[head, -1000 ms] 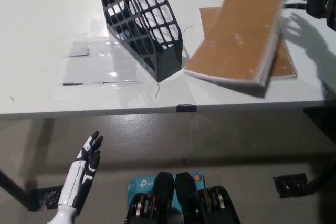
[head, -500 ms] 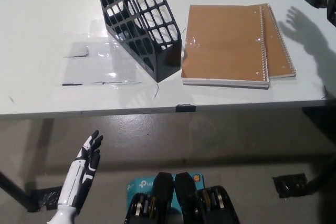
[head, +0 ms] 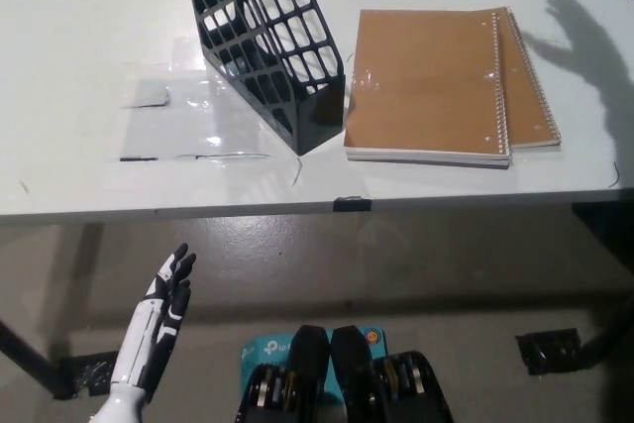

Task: Use the right hand to pick up a book from the book holder on the left side and put it on another book on the right side

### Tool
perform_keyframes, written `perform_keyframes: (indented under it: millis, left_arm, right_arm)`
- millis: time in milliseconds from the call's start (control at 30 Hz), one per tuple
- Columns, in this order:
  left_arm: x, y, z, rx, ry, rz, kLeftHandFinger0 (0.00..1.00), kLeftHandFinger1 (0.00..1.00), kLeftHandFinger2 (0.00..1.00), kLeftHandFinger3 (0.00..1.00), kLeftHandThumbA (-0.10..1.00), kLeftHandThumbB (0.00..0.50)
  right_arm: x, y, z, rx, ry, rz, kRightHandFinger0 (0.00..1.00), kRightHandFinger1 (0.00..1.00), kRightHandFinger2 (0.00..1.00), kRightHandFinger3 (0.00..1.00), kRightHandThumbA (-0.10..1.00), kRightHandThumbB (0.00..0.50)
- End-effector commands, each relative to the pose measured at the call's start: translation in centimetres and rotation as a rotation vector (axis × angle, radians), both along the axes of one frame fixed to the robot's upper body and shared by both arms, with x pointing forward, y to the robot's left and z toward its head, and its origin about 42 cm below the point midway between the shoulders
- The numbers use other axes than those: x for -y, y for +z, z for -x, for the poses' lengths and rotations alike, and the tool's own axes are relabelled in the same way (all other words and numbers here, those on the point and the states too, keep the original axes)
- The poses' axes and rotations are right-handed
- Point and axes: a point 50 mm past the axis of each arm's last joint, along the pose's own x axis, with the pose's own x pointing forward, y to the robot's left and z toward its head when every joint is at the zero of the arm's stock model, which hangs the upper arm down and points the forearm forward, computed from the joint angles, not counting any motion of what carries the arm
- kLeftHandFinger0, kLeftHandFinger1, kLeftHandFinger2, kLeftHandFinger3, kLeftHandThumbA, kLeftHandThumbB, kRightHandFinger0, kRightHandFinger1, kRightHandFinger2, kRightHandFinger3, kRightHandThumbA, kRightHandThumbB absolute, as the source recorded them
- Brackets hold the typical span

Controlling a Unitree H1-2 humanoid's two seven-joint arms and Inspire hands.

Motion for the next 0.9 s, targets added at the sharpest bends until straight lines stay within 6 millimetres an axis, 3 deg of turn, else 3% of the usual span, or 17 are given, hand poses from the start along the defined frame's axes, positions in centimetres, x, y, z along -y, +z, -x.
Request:
perform_keyframes:
  millis: [0,100,233,400,467,700,867]
  left_arm:
    - [0.0,3.0,-2.9,0.124,-0.009,-0.006,1.00,1.00,1.00,1.00,1.00,0.072]
    - [0.1,3.9,-4.1,0.145,-0.010,-0.010,1.00,1.00,1.00,1.00,1.00,0.068]
    - [0.4,5.8,-6.6,0.192,-0.020,0.014,1.00,1.00,1.00,1.00,1.00,0.090]
    - [0.4,8.2,-8.9,0.252,-0.033,0.012,1.00,1.00,1.00,1.00,1.00,0.079]
    - [0.4,9.1,-9.8,0.270,-0.039,0.006,1.00,1.00,1.00,1.00,1.00,0.085]
    - [-0.1,11.8,-11.9,0.323,-0.032,0.001,1.00,1.00,1.00,1.00,1.00,0.114]
    - [-0.3,12.6,-12.3,0.337,-0.040,-0.004,1.00,1.00,1.00,1.00,1.00,0.102]
  right_arm:
    - [-1.4,12.6,15.9,0.720,0.249,0.055,1.00,1.00,1.00,1.00,0.77,0.434]
    - [-1.6,11.6,21.6,0.854,0.293,0.124,1.00,1.00,1.00,1.00,0.79,0.420]
    - [-1.9,9.8,27.5,1.027,0.336,0.228,1.00,1.00,1.00,1.00,0.86,0.409]
    - [-2.2,8.2,31.3,1.106,0.319,0.262,1.00,1.00,1.00,1.00,0.85,0.439]
    - [-2.3,8.1,32.1,1.125,0.315,0.259,1.00,1.00,1.00,1.00,0.83,0.460]
    - [-2.7,8.8,33.2,1.169,0.313,0.265,1.00,1.00,1.00,1.00,0.82,0.462]
    - [-3.5,7.5,33.2,1.179,0.336,0.222,1.00,1.00,1.00,1.00,0.81,0.471]
